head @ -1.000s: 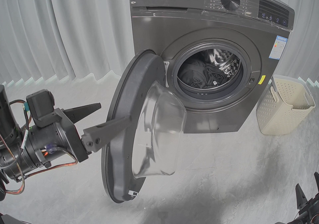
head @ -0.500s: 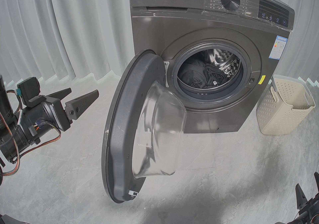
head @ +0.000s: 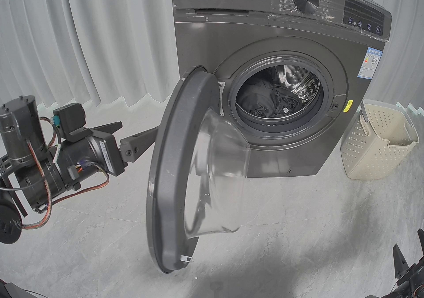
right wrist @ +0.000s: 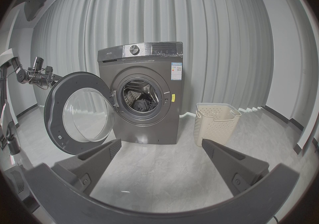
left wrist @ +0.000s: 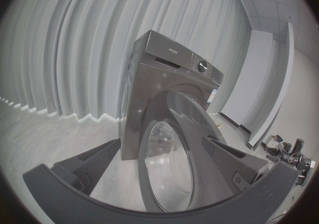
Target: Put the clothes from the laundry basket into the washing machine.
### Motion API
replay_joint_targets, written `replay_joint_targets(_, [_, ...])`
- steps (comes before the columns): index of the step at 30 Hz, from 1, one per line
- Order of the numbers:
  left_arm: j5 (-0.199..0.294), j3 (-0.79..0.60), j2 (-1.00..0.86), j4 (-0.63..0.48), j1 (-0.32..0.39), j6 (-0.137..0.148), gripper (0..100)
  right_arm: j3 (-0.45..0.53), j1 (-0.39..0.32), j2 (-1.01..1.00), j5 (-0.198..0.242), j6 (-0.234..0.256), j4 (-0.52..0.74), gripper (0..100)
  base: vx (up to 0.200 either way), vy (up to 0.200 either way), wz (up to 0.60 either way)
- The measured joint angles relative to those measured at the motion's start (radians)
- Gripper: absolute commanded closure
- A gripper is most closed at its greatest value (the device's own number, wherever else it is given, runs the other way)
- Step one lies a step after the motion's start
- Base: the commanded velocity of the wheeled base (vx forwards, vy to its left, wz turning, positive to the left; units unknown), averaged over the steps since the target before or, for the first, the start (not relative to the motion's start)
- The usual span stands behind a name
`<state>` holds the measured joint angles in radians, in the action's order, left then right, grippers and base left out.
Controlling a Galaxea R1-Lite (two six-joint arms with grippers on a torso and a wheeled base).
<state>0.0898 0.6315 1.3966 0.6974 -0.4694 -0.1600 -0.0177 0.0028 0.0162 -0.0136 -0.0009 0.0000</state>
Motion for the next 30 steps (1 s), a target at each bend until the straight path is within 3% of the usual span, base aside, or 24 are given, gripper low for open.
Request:
replay_joint_targets(6, [-0.003,0.070,0.060,-0.006,-0.064,0.000,0,0.000,0.000,0.000,0.000,0.000,0.000,0,0.000,0.000,0.00])
replay_joint_targets(15, [-0.049,0.177,0.175,-0.001,-0.188,0.001,0,0.000,0.000,0.000,0.000,0.000,0.000,0,0.000,0.000,0.00])
replay_joint_targets(30, [-0.050,0.277,0.287,0.005,-0.231,0.000,0,0.000,0.000,0.000,0.000,0.000,0.000,0,0.000,0.000,0.00])
